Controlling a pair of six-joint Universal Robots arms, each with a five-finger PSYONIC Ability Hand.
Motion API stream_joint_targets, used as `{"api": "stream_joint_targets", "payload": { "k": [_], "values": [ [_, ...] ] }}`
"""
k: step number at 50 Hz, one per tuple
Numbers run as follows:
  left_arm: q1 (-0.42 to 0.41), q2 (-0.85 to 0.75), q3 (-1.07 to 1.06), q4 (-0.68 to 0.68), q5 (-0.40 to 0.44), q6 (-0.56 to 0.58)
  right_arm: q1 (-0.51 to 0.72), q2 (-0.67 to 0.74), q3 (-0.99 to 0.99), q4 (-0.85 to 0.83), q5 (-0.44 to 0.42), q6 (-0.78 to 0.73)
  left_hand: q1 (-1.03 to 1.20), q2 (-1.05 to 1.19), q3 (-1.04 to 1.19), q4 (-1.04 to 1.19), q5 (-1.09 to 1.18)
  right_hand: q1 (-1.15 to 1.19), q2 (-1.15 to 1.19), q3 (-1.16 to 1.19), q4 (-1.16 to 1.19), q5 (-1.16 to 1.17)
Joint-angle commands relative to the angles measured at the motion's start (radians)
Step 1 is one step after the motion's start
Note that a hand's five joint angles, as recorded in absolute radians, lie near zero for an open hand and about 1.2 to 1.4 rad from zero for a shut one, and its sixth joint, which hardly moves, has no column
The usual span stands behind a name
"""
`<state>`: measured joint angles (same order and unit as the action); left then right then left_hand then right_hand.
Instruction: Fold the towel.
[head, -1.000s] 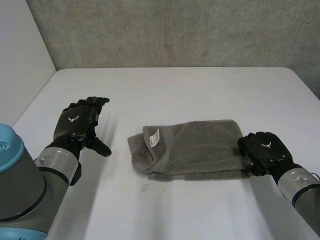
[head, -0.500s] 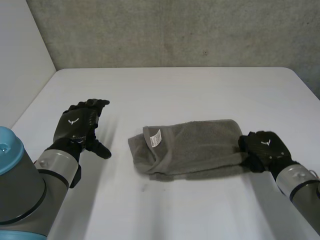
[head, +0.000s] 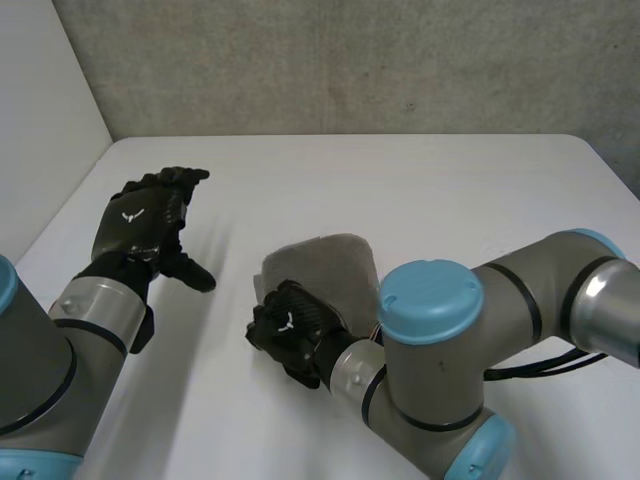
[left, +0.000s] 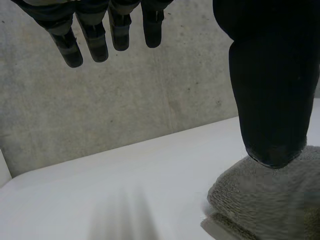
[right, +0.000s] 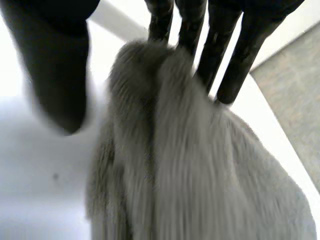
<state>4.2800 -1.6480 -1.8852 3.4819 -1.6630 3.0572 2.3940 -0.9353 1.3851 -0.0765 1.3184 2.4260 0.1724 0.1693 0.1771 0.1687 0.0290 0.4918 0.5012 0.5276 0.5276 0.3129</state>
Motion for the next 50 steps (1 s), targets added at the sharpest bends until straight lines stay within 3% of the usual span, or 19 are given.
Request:
{"api": "stream_joint_targets", "payload": {
  "k": [1,9,15,20,30,39,46,50],
  "values": [
    [0.001,-0.012,0.058,-0.009,-0.001,-0.002,-0.044,-0.123,0.037,-0.057,0.107,0.228,0.006,0.009,0.001,0.010,-0.025,-0.317,-0.327,-0.353,-0.353,-0.313],
    [-0.026,-0.075,0.199,-0.080,-0.008,-0.011,-0.202,-0.301,0.126,-0.071,0.098,0.571,0.006,0.009,0.001,0.010,-0.025,-0.317,-0.327,-0.353,-0.353,-0.313],
    [-0.117,-0.203,0.334,-0.176,-0.012,-0.087,-0.294,-0.304,0.140,-0.052,0.064,0.702,0.006,0.009,0.001,0.010,-0.025,-0.317,-0.327,-0.353,-0.353,-0.313],
    [-0.170,-0.335,0.420,-0.231,-0.020,-0.127,-0.337,-0.248,0.115,-0.019,-0.002,0.714,0.006,0.009,0.001,0.010,-0.025,-0.317,-0.327,-0.353,-0.353,-0.313],
    [-0.200,-0.561,0.471,-0.253,-0.057,-0.123,-0.329,-0.019,-0.066,0.124,-0.016,0.706,0.006,0.009,0.001,0.010,-0.025,-0.317,-0.327,-0.353,-0.353,-0.313],
    [-0.210,-0.579,0.436,-0.250,-0.057,-0.115,-0.323,0.133,-0.170,0.159,-0.011,0.631,0.006,0.009,0.001,0.010,-0.025,-0.317,-0.327,-0.353,-0.353,-0.313],
    [-0.213,-0.474,0.440,-0.256,-0.057,-0.114,-0.320,0.062,-0.167,0.164,-0.013,0.602,0.006,0.009,0.001,0.010,-0.025,-0.317,-0.327,-0.353,-0.353,-0.313],
    [-0.210,-0.389,0.452,-0.270,-0.055,-0.112,-0.329,-0.110,-0.143,0.156,-0.011,0.604,0.006,0.009,0.001,0.010,-0.025,-0.317,-0.327,-0.353,-0.353,-0.313]
  ]
}}
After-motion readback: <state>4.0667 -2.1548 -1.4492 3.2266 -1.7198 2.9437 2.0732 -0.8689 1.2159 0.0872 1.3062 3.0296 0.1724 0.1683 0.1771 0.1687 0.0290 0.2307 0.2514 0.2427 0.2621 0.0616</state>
